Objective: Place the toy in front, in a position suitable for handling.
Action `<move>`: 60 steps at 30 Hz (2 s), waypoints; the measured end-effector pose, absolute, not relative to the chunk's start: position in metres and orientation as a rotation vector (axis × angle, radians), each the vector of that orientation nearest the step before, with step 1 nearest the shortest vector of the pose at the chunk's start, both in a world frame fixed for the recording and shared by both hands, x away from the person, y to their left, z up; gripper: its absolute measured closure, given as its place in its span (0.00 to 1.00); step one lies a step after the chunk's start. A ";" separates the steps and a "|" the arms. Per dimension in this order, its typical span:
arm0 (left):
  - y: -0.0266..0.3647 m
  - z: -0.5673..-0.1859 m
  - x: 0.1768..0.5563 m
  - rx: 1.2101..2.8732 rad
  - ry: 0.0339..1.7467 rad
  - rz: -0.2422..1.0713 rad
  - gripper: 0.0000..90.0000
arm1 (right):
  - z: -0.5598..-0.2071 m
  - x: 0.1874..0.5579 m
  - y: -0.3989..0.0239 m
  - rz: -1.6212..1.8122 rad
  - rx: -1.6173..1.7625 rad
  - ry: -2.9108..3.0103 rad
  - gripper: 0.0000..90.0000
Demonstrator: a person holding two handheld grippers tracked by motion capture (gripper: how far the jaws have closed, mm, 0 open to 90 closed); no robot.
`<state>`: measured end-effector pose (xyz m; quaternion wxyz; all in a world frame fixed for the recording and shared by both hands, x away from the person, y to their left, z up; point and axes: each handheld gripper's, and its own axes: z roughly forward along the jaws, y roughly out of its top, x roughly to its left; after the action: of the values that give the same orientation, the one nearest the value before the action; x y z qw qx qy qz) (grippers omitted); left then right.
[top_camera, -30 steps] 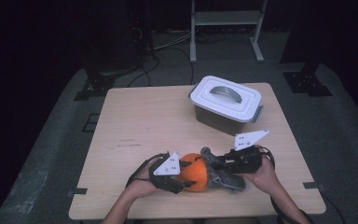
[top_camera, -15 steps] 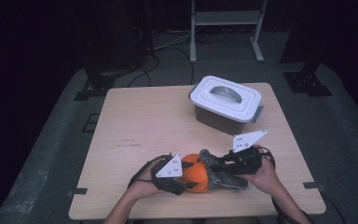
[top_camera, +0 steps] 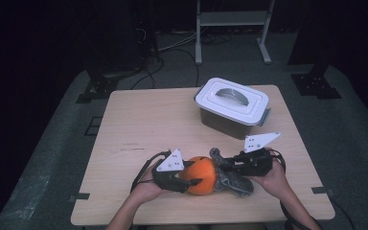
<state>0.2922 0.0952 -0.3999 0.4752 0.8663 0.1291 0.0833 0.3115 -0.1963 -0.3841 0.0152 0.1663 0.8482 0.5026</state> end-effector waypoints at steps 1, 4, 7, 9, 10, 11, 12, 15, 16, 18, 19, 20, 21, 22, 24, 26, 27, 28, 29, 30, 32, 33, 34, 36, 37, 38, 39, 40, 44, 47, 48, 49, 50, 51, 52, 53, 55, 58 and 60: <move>0.094 -0.399 0.292 2.121 0.330 0.204 0.47 | -0.381 0.309 -0.194 1.571 0.497 2.636 0.85; 0.092 -0.399 0.291 2.133 0.349 0.219 0.47 | -0.381 0.305 -0.186 1.543 0.462 2.651 0.85; 0.094 -0.399 0.292 2.127 0.376 0.222 0.48 | -0.386 0.309 -0.188 1.524 0.493 2.661 0.85; 0.094 -0.398 0.293 2.111 0.405 0.224 0.48 | -0.391 0.311 -0.192 1.476 0.540 2.671 0.85; 0.095 -0.398 0.294 2.108 0.415 0.222 0.48 | -0.391 0.311 -0.192 1.476 0.540 2.671 0.85; 0.095 -0.398 0.294 2.104 0.421 0.219 0.48 | -0.391 0.312 -0.193 1.469 0.540 2.670 0.85; 0.095 -0.397 0.294 2.105 0.427 0.218 0.48 | -0.390 0.311 -0.193 1.475 0.536 2.663 0.85; 0.093 -0.395 0.294 2.098 0.451 0.226 0.48 | -0.382 0.306 -0.191 1.528 0.493 2.633 0.85; 0.093 -0.395 0.294 2.095 0.454 0.227 0.48 | -0.380 0.305 -0.190 1.538 0.476 2.629 0.85; 0.092 -0.396 0.294 2.102 0.455 0.216 0.48 | -0.379 0.303 -0.186 1.519 0.458 2.637 0.85; 0.092 -0.398 0.294 2.108 0.450 0.213 0.48 | -0.382 0.303 -0.185 1.505 0.460 2.646 0.85; 0.092 -0.399 0.294 2.113 0.442 0.207 0.47 | -0.385 0.304 -0.184 1.499 0.467 2.659 0.85; 0.092 -0.401 0.294 2.117 0.430 0.202 0.46 | -0.388 0.306 -0.185 1.497 0.475 2.671 0.85; 0.091 -0.402 0.294 2.117 0.416 0.203 0.44 | -0.390 0.307 -0.185 1.498 0.480 2.677 0.85; 0.091 -0.403 0.295 2.114 0.395 0.198 0.35 | -0.391 0.308 -0.186 1.487 0.484 2.686 0.85; 0.092 -0.404 0.295 2.124 0.342 0.194 0.27 | -0.391 0.308 -0.187 1.475 0.488 2.686 0.85; 0.092 -0.405 0.296 2.117 0.331 0.198 0.23 | -0.392 0.308 -0.188 1.474 0.489 2.685 0.85; 0.093 -0.407 0.297 2.121 0.331 0.193 0.20 | -0.392 0.309 -0.189 1.474 0.495 2.683 0.85; 0.093 -0.410 0.298 2.128 0.322 0.209 0.19 | -0.392 0.310 -0.190 1.474 0.500 2.681 0.85; 0.093 -0.413 0.299 2.134 0.321 0.221 0.19 | -0.392 0.310 -0.190 1.471 0.505 2.680 0.85; 0.093 -0.416 0.300 2.122 0.318 0.207 0.27 | -0.391 0.311 -0.191 1.462 0.511 2.676 0.85; 0.094 -0.416 0.299 2.122 0.315 0.224 0.33 | -0.390 0.310 -0.191 1.458 0.512 2.674 0.85; 0.094 -0.414 0.299 2.119 0.325 0.231 0.39 | -0.388 0.308 -0.191 1.465 0.509 2.662 0.85; 0.094 -0.412 0.298 2.103 0.345 0.238 0.45 | -0.382 0.305 -0.191 1.502 0.489 2.641 0.85; 0.094 -0.411 0.298 2.091 0.359 0.233 0.46 | -0.381 0.304 -0.190 1.499 0.484 2.637 0.85; 0.094 -0.410 0.298 2.091 0.365 0.232 0.47 | -0.381 0.304 -0.188 1.481 0.475 2.636 0.85; 0.094 -0.410 0.298 2.085 0.371 0.232 0.48 | -0.382 0.304 -0.187 1.473 0.478 2.641 0.85; 0.095 -0.409 0.299 2.081 0.383 0.232 0.49 | -0.384 0.305 -0.188 1.474 0.484 2.645 0.85; 0.099 -0.407 0.300 2.069 0.413 0.241 0.49 | -0.394 0.313 -0.195 1.431 0.551 2.666 0.85; 0.096 -0.405 0.297 2.096 0.386 0.277 0.49 | -0.391 0.311 -0.196 1.439 0.547 2.654 0.85; 0.094 -0.403 0.296 2.109 0.370 0.292 0.49 | -0.387 0.309 -0.195 1.464 0.528 2.644 0.85; 0.092 -0.402 0.294 2.114 0.362 0.306 0.49 | -0.383 0.307 -0.193 1.495 0.509 2.633 0.85; 0.090 -0.402 0.293 2.123 0.353 0.315 0.49 | -0.379 0.304 -0.191 1.504 0.493 2.626 0.85; 0.089 -0.401 0.291 2.138 0.341 0.326 0.49 | -0.377 0.303 -0.189 1.500 0.473 2.626 0.85; 0.088 -0.401 0.290 2.147 0.336 0.340 0.49 | -0.378 0.303 -0.187 1.492 0.468 2.630 0.85; 0.088 -0.401 0.290 2.136 0.343 0.344 0.49 | -0.384 0.305 -0.187 1.467 0.480 2.652 0.85; 0.090 -0.400 0.290 2.136 0.345 0.342 0.50 | -0.388 0.308 -0.187 1.451 0.498 2.665 0.85; 0.091 -0.400 0.291 2.134 0.353 0.337 0.50 | -0.395 0.313 -0.191 1.400 0.552 2.677 0.84; 0.089 -0.401 0.291 2.140 0.344 0.334 0.50 | -0.391 0.311 -0.192 1.424 0.540 2.658 0.84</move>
<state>0.2906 0.0894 -0.4010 0.4567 0.8681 0.1396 0.1356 0.3106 -0.1917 -0.3906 0.0389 0.1762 0.8670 0.4646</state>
